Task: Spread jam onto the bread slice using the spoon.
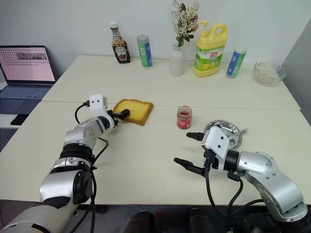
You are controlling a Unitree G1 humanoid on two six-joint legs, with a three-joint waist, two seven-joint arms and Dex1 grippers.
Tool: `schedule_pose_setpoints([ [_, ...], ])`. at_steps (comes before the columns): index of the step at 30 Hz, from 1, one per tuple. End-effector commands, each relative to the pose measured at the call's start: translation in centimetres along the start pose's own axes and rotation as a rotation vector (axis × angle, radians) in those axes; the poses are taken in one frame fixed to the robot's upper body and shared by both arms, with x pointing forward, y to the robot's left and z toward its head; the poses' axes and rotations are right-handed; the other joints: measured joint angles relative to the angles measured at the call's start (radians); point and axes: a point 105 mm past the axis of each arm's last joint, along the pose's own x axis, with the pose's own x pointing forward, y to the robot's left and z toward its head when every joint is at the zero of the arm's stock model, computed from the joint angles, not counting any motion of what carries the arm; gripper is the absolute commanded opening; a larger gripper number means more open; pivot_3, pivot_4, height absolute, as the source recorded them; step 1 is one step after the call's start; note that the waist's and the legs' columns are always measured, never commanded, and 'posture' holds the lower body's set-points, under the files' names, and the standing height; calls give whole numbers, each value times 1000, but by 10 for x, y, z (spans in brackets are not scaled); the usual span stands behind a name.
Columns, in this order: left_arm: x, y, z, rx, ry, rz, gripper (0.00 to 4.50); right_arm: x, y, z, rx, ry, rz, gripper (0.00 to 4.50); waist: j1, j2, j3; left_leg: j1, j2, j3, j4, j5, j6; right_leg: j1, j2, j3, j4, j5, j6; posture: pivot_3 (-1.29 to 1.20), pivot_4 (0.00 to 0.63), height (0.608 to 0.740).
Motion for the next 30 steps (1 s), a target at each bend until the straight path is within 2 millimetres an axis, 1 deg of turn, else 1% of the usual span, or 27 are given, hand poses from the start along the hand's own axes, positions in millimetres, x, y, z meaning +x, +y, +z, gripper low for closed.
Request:
schedule_pose_setpoints([
  [1,2,0,-6,-8,27,-7,3229,-2,2,11,-33,-23,-4,4500,-1,0,0,0,0,0,0,0,0,0,0,0,0,0,0,0,150,740],
  [5,1,5,-9,-11,42,2,1982,-4,1,10,-11,-28,-28,4500,-1,0,0,0,0,-1,0,0,0,0,0,-1,0,0,0,0,150,740],
  [9,-3,10,-5,-8,36,-3,712,-6,1,9,7,-27,-41,4500,-2,0,0,0,0,-1,0,0,0,1,0,-1,0,0,0,0,150,740],
  [11,-6,14,-3,-8,34,-15,175,-8,-1,7,13,-22,-53,4500,-4,0,0,0,0,-1,0,0,0,1,0,-1,0,0,0,0,150,740],
  [12,-9,15,-1,-10,34,-34,12,-10,-2,6,16,-20,-59,4500,-4,0,0,0,0,-1,0,0,0,1,0,-1,0,0,0,0,150,740],
  [15,-25,17,4,4,45,-125,12,-17,-5,6,27,-14,-71,4500,-13,0,0,1,1,-1,-1,0,0,0,0,-1,0,0,0,0,150,740],
  [17,-39,20,10,35,55,-176,12,-24,-5,5,50,-11,-72,4500,-18,0,0,1,1,0,-2,0,0,-1,0,0,0,0,0,0,150,740],
  [19,-53,17,16,63,62,-232,12,-30,-3,4,76,-2,-63,4500,-18,0,0,0,2,-1,-2,0,0,-1,1,-1,0,0,-1,0,150,740],
  [21,-71,5,22,79,78,-341,12,-37,2,1,103,17,-51,4500,-14,0,0,-1,2,-2,-2,0,0,-2,1,-1,0,-1,-1,0,150,740],
  [24,-98,-23,25,83,123,-557,12,-45,9,-1,148,33,-40,4500,-7,0,1,-1,2,-2,-2,0,-1,-2,0,-2,0,-1,-1,0,150,740],
  [26,-115,-38,23,101,169,-686,12,-48,13,-2,165,46,-31,4500,-5,0,1,-1,1,-3,-2,0,-1,-1,0,-3,0,-1,-1,0,150,740],
  [29,-129,-51,17,143,221,-804,12,-50,18,-4,180,64,-22,4500,-4,0,1,1,1,-3,-1,0,-1,1,-1,-3,0,-4,2,0,150,740],
  [30,-134,-58,10,174,260,-861,12,-51,21,-5,190,76,-10,4500,-5,0,1,1,1,-2,-1,0,-1,2,-1,-2,0,-4,2,0,150,740],
])
